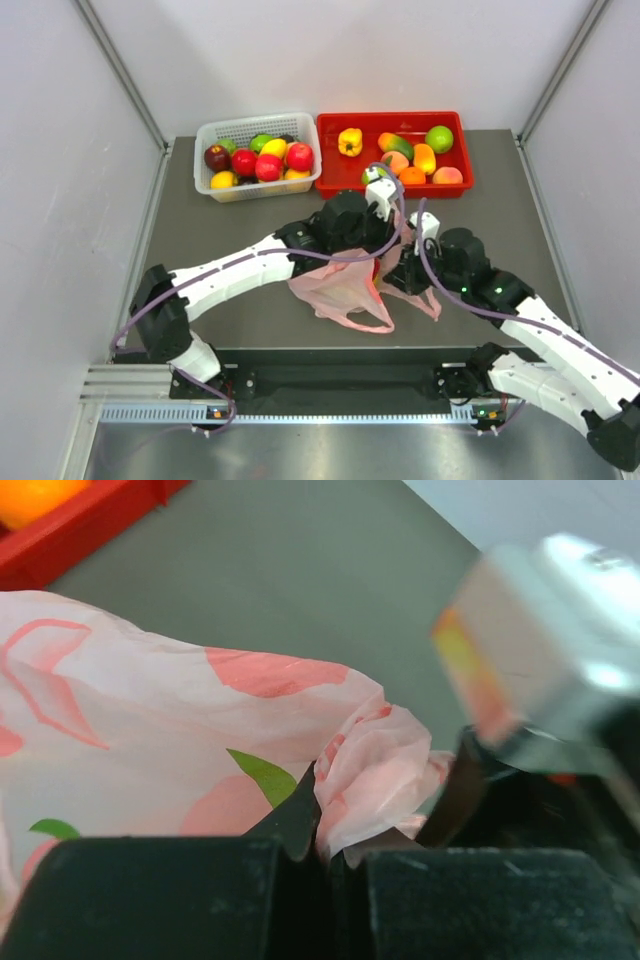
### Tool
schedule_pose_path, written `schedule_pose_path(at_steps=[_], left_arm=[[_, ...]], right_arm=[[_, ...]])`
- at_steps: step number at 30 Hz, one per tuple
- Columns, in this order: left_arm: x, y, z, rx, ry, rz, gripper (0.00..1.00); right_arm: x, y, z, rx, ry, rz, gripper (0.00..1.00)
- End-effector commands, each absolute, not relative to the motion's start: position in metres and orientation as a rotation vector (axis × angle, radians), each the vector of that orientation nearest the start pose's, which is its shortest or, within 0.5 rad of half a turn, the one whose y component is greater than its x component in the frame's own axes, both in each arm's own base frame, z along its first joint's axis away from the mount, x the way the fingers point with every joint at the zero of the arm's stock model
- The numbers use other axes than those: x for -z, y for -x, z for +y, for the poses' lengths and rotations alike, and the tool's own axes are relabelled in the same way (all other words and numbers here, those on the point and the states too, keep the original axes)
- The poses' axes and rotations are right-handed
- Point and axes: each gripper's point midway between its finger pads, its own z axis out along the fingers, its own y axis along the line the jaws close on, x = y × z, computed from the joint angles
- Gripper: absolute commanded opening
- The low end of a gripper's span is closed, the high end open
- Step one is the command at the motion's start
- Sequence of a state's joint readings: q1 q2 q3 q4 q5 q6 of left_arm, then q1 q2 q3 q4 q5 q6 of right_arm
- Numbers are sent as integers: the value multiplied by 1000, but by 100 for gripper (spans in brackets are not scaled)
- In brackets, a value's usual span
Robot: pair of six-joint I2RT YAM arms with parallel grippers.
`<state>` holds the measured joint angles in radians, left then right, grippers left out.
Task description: Untie the knot of the plastic bag and take out the fruit
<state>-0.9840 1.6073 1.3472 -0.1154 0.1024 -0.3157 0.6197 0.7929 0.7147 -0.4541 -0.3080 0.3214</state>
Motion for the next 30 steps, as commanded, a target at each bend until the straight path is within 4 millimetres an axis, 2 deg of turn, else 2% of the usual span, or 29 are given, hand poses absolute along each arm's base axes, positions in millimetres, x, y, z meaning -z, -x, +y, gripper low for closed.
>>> schedule_pose_path(at_steps=[1, 2, 3, 4, 5, 6, 7, 9, 10, 12, 13, 16, 17, 20, 26, 30], left_arm=[[-288, -250, -403, 918, -666, 1822, 0], [-294, -247, -394, 910, -655, 1814, 0], [-290, -245, -388, 893, -651, 1825, 0], [-276, -242, -382, 873, -657, 1854, 0], [-278, -238, -375, 872, -657, 1851, 0], [-273, -236, -372, 866, -658, 1863, 0], [-259, -238, -362, 818, -637, 1893, 0], [-256, -235, -352, 807, -620, 1897, 0], [-245, -231, -348, 803, -622, 1917, 0], [-243, -227, -342, 811, -618, 1917, 0], [-234, -225, -339, 803, -620, 1937, 0], [-224, -217, -331, 810, -612, 1958, 0], [-222, -217, -329, 807, -609, 1960, 0], [-212, -213, -323, 802, -600, 1972, 0], [-193, -211, -316, 785, -578, 2000, 0], [-184, -212, -314, 782, -551, 2003, 0]], right_arm=[[-202, -207, 231, -847, 410, 2023, 8], [-194, -210, 236, -843, 382, 2046, 3], [-195, -220, 238, -810, 336, 2020, 0], [-192, -217, 246, -812, 340, 2020, 0], [-184, -222, 250, -792, 307, 2041, 0], [-186, -230, 252, -759, 261, 2014, 0], [-176, -229, 259, -734, 258, 2039, 0], [-174, -239, 261, -672, 170, 2038, 8], [-166, -237, 270, -671, 159, 2058, 10], [-161, -244, 272, -627, 103, 2056, 21], [-158, -244, 276, -622, 90, 2060, 25], [-138, -251, 276, -527, 10, 2097, 47], [-138, -253, 275, -508, -9, 2091, 56], [-136, -257, 277, -472, -25, 2084, 73], [-135, -265, 272, -388, -50, 2079, 87], [-142, -274, 271, -350, -44, 2041, 90]])
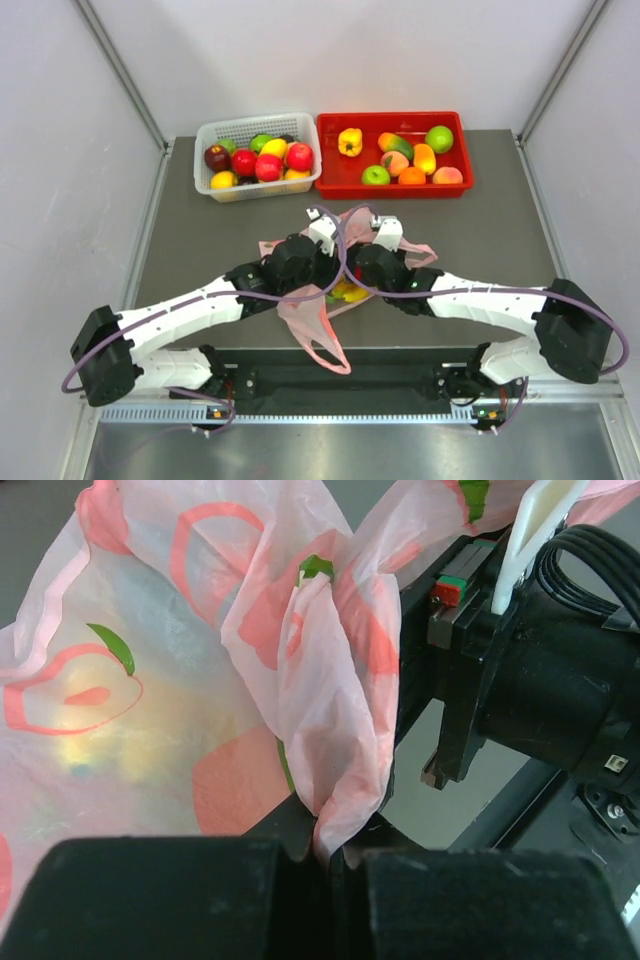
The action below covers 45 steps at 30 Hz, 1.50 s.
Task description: Untie the knot of the plastic bag and take out the fruit
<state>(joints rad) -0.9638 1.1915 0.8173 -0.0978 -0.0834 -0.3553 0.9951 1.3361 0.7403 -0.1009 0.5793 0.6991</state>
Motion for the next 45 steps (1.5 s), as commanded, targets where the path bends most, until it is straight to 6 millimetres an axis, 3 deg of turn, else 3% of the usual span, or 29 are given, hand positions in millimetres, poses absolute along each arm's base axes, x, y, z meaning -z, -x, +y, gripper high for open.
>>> schedule_pose_path(at_steps=[1, 7, 9, 12, 15, 16, 17, 18, 19, 20, 23, 24, 28, 30, 33, 37, 39, 41, 44, 45], left_arm=[[-184, -214, -313, 773, -544, 1999, 0], [-186, -222, -303, 711, -502, 1987, 0], [-186, -225, -300, 698, -486, 1983, 0], [-186, -226, -295, 688, -473, 1982, 0], [-183, -229, -290, 672, -451, 1987, 0], [-183, -229, -290, 672, -448, 1988, 0], [-184, -230, -289, 667, -438, 1986, 0], [-184, -231, -287, 663, -430, 1984, 0], [-184, -233, -286, 659, -423, 1985, 0], [-187, -234, -285, 661, -417, 1980, 0], [-188, -238, -282, 657, -392, 1977, 0], [-189, -240, -282, 657, -387, 1973, 0], [-194, -246, -279, 658, -356, 1958, 0], [-192, -249, -276, 651, -347, 1963, 0], [-196, -254, -279, 676, -336, 1946, 0], [-192, -257, -279, 681, -339, 1963, 0], [-191, -258, -279, 682, -336, 1960, 0], [-190, -259, -278, 680, -330, 1959, 0], [-190, -262, -278, 676, -327, 1960, 0], [-191, -263, -278, 675, -321, 1956, 0]], right_arm=[[-139, -277, 272, -332, -31, 2044, 90], [-127, -287, 278, -300, 9, 2062, 91], [-125, -289, 282, -318, 16, 2058, 87], [-123, -287, 280, -321, 37, 2065, 70], [-126, -281, 276, -340, 63, 2068, 43], [-138, -279, 274, -367, 70, 2047, 28], [-137, -272, 272, -386, 95, 2058, 20], [-156, -268, 270, -436, 96, 2021, 13], [-161, -264, 270, -466, 116, 2012, 3], [-160, -252, 273, -525, 182, 2041, 1], [-179, -230, 273, -692, 341, 2050, 0], [-175, -212, 275, -782, 462, 2097, 0], [-207, -156, 281, -1045, 784, 2018, 0], [-235, -132, 280, -1170, 865, 1899, 0], [-282, -121, 273, -1221, 866, 1668, 0], [-328, -148, 254, -1127, 715, 1558, 0], [-328, -192, 238, -1000, 548, 1638, 0], [-347, -194, 239, -1079, 630, 1548, 0], [-346, -200, 243, -1167, 695, 1558, 0], [-334, -210, 243, -1147, 669, 1621, 0]])
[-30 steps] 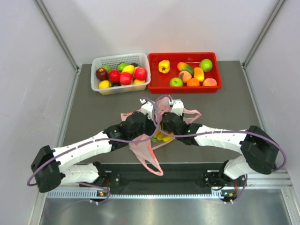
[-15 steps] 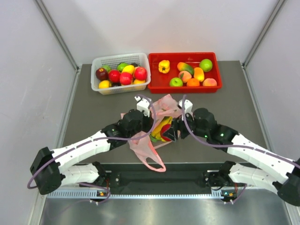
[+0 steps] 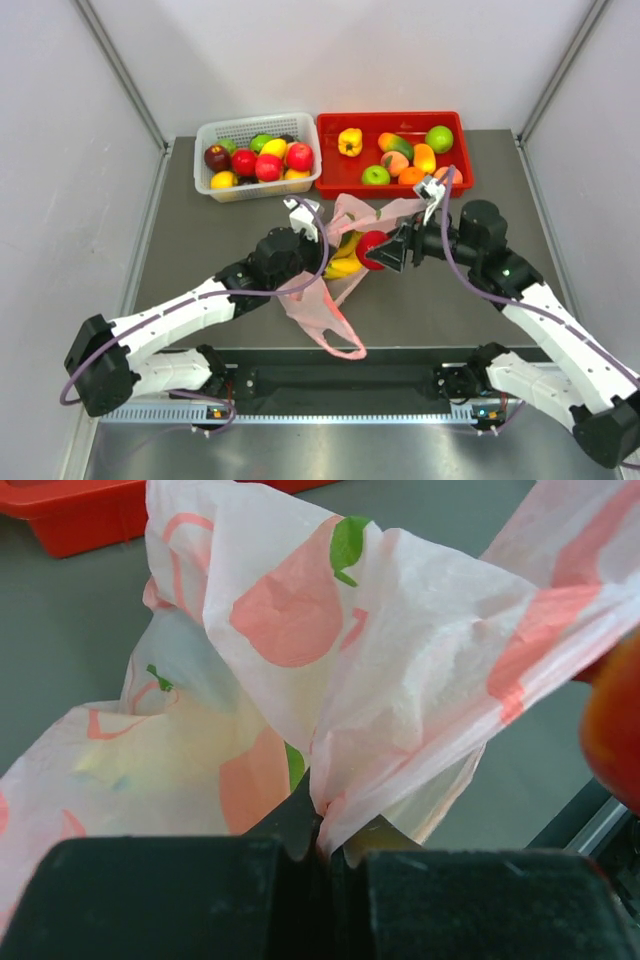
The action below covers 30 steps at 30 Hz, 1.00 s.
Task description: Untie the knot of the plastic bag and take out the fruit
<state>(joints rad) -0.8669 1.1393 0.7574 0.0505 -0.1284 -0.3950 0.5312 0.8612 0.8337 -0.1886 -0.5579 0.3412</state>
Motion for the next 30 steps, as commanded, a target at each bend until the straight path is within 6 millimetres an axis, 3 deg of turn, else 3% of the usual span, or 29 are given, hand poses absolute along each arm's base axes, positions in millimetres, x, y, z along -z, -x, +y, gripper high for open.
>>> schedule_pose_path(at_steps=[1, 4, 7, 10, 11, 14, 16, 19, 22, 26, 30], left_arm=[[-193, -264, -277, 674, -316, 1952, 0], [-196, -269, -274, 663, -289, 1940, 0], [-203, -271, -269, 656, -247, 1918, 0], [-211, -269, -269, 685, -236, 1898, 0], [-215, -268, -273, 714, -239, 1889, 0], [-215, -268, -283, 766, -244, 1893, 0], [-208, -270, -291, 779, -243, 1917, 0], [-208, -273, -308, 847, -251, 1919, 0], [-212, -276, -322, 889, -269, 1916, 0], [-216, -280, -329, 909, -276, 1905, 0], [-224, -283, -331, 915, -272, 1877, 0]], right_arm=[[-332, -217, 241, -1119, 652, 1639, 0], [-307, -245, 226, -988, 547, 1770, 0], [-283, -282, 182, -764, 334, 1874, 0], [-275, -301, 151, -696, 197, 1902, 0], [-274, -312, 132, -655, 131, 1905, 0], [-272, -327, 114, -651, 70, 1917, 0], [-267, -331, 115, -680, 68, 1938, 0], [-264, -322, 130, -775, 144, 1931, 0], [-259, -299, 150, -929, 276, 1955, 0], [-257, -254, 173, -1117, 398, 1934, 0], [-237, -218, 189, -1207, 454, 1975, 0]])
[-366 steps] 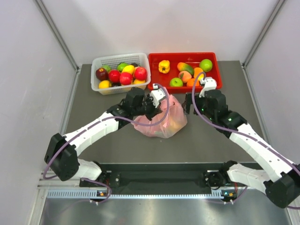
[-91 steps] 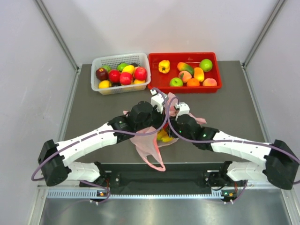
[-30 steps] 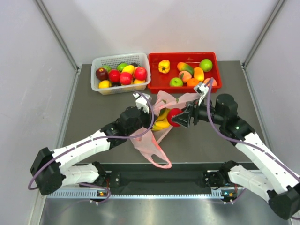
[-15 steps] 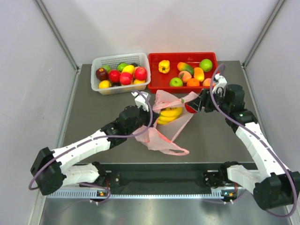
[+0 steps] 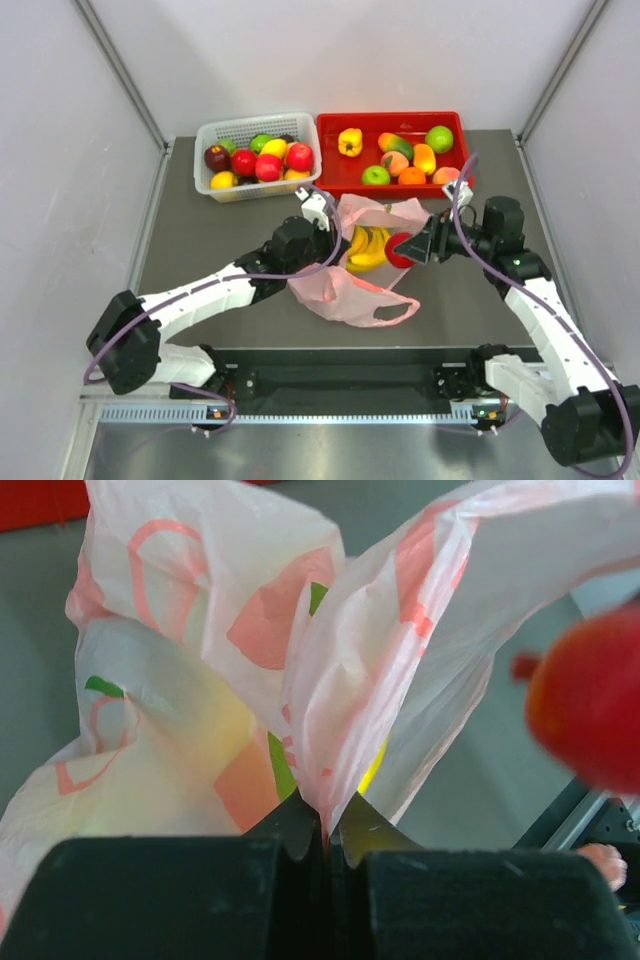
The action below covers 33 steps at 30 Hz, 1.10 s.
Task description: Untie the knot of the plastic bag and take out the fruit
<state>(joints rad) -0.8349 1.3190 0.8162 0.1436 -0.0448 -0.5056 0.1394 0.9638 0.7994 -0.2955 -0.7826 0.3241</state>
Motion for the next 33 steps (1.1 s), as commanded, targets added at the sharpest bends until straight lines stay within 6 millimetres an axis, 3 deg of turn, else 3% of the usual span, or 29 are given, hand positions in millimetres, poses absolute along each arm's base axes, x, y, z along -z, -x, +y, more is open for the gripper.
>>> schedule_pose_path(at_steps=[1, 10, 15, 16, 20, 23, 33], left_arm=[[-228, -284, -332, 917, -274, 1864, 0], [-242, -296, -340, 910, -264, 1827, 0], [-235, -300, -344, 897, -270, 1842, 0], [-235, -301, -345, 900, -270, 1841, 0], [-241, -300, -345, 906, -281, 1819, 0], [-248, -302, -343, 898, -276, 1799, 0], [-252, -323, -332, 872, -243, 1795, 0]], right_arm=[[-232, -206, 196, -1237, 488, 2000, 0], [-202, -150, 223, -1346, 634, 2109, 0], [-217, -122, 236, -1456, 770, 2029, 0], [-216, -120, 237, -1454, 778, 2036, 0], [-175, -135, 230, -1274, 705, 2243, 0], [-158, -130, 235, -1265, 728, 2309, 0], [-150, -102, 232, -1235, 818, 2349, 0]])
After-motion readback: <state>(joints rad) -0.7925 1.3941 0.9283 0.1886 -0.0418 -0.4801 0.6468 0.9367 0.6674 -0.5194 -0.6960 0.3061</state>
